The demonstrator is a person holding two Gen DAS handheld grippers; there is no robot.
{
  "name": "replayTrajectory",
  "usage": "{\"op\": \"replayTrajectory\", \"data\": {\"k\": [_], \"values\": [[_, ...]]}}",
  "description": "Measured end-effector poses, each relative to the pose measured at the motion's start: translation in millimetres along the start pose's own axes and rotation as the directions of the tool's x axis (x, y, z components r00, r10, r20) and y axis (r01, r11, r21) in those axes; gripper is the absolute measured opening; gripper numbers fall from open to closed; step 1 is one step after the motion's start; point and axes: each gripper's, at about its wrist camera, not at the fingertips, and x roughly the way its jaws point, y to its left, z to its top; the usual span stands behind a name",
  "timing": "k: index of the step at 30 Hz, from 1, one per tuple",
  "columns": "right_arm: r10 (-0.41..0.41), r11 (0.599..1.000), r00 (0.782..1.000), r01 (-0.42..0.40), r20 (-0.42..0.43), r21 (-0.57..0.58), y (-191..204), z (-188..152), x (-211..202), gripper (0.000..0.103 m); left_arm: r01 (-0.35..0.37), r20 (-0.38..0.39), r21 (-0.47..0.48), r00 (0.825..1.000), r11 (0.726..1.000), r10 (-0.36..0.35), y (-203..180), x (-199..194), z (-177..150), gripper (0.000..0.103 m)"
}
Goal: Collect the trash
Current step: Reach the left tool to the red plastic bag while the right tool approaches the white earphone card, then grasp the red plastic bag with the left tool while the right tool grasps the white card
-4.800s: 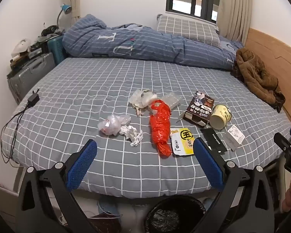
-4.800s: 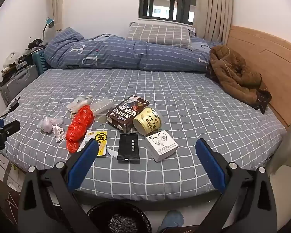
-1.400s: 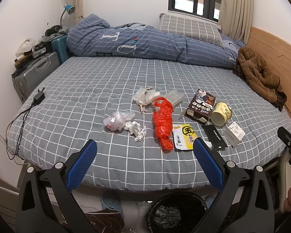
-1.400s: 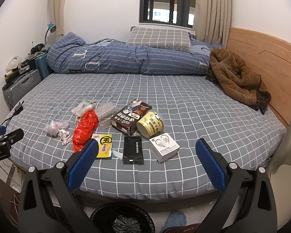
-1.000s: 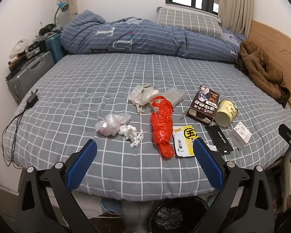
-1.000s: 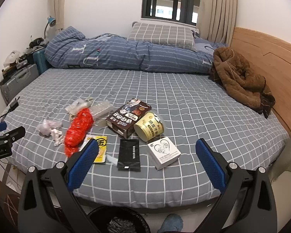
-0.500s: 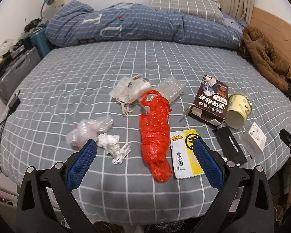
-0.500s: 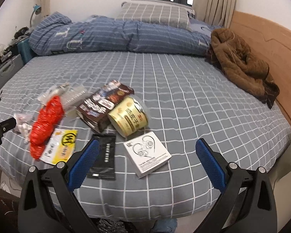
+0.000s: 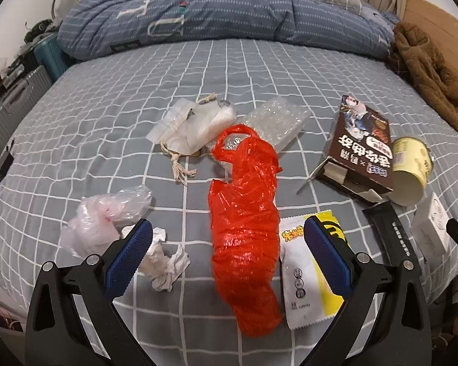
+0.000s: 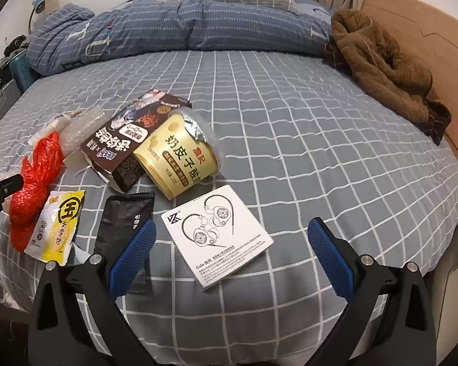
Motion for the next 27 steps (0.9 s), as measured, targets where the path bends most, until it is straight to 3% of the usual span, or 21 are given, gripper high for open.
{"op": "replayTrajectory", "data": {"k": [9, 15, 21, 24, 27], "values": [[-0.004, 1.0, 0.999, 0.005, -0.039, 0.008, 7.4, -3.3, 23.1, 0.096, 0.005, -0.028, 0.0, 1.0, 1.0, -0.005, -4.7, 22.2, 1.0, 0.096], [-0.01, 1.0, 0.999, 0.011, -0.054, 0.017, 8.6, -2.9, 35.1, 0.096, 0.016, -0.05, -0.002, 0.999, 1.0, -0.016, -6.5, 31.8, 3.5, 0.089], [0.0, 1.0, 0.998, 0.002, -0.067, 0.029, 8.9, -2.8, 45.0, 0.096, 0.026, -0.075, 0.004, 0.997, 1.0, -0.025, -10.5, 39.9, 3.6, 0.071], [0.007, 0.999, 0.997, -0.005, -0.074, 0.039, 9.1, -3.6, 48.7, 0.096, 0.033, -0.1, 0.01, 0.994, 0.999, -0.032, -12.0, 46.4, 1.8, 0.053], [0.008, 0.999, 0.997, -0.004, -0.074, 0.047, 8.4, -4.5, 49.4, 0.096, 0.026, -0.097, 0.023, 0.995, 0.999, -0.024, -13.4, 47.3, 1.3, 0.049]]}}
